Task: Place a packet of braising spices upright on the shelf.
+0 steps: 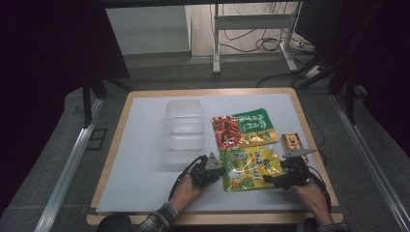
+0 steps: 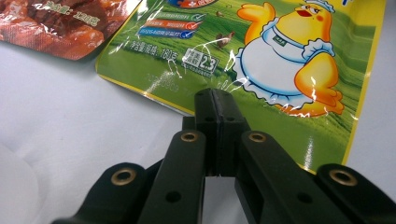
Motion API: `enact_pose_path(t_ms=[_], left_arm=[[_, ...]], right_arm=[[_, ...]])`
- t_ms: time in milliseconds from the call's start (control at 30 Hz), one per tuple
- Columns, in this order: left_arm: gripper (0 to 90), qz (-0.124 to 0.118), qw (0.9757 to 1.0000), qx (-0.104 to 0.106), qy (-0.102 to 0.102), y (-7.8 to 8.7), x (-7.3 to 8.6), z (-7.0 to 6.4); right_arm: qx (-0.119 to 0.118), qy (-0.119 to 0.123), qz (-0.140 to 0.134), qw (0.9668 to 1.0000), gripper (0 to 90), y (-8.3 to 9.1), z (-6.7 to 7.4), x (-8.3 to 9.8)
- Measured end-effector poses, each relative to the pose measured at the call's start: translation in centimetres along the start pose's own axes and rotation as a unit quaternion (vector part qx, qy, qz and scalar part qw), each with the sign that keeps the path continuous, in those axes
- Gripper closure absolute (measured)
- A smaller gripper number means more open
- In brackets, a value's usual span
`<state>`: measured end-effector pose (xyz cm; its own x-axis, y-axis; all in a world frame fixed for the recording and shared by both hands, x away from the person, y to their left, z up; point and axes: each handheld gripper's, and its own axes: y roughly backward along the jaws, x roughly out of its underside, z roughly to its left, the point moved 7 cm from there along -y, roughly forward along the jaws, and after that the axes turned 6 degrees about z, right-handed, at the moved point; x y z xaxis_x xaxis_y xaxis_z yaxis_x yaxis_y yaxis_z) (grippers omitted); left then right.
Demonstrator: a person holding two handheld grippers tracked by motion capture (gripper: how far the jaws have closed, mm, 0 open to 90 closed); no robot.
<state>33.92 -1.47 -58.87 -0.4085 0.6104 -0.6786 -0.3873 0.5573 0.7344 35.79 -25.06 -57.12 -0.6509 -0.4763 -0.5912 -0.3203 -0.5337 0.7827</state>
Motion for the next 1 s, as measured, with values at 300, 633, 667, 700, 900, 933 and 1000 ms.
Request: enact_pose_path(t_ms=[300,633,667,700,900,933,1000], left_arm=[[90.0,0.002,1.0,0.005,0.002,0.0,0.0,0.1],[89.9,0.002,1.0,0.001,-0.001,0.1,0.0,0.1],[89.9,0.002,1.0,0.001,-0.001,0.1,0.0,0.1],[89.9,0.002,1.0,0.001,-0.001,0.1,0.0,0.1],[89.6,0.001,1.0,-0.003,-0.002,0.1,0.0,0.0],[89.4,0.001,1.0,-0.006,-0.003,0.1,0.0,0.0],[87.6,-0.001,0.9999,-0.012,-0.003,0.1,0.0,0.0]], right_arm=[[-0.039,-0.02,-0.016,0.9989,5.6,-0.4,0.7,-1.3],[-0.053,-0.042,-0.02,0.9975,14.1,-0.1,2.3,-2.9],[-0.04,-0.044,-0.024,0.9979,22.0,0.2,2.2,-3.0],[-0.032,-0.05,-0.032,0.9978,31.7,0.5,2.0,-3.2],[-0.021,-0.064,-0.054,0.9963,63.9,1.8,1.6,-3.3],[-0.02,-0.063,-0.057,0.9962,67.8,1.9,1.6,-3.4],[-0.015,-0.057,-0.057,0.9967,77.9,2.1,1.7,-3.4]])
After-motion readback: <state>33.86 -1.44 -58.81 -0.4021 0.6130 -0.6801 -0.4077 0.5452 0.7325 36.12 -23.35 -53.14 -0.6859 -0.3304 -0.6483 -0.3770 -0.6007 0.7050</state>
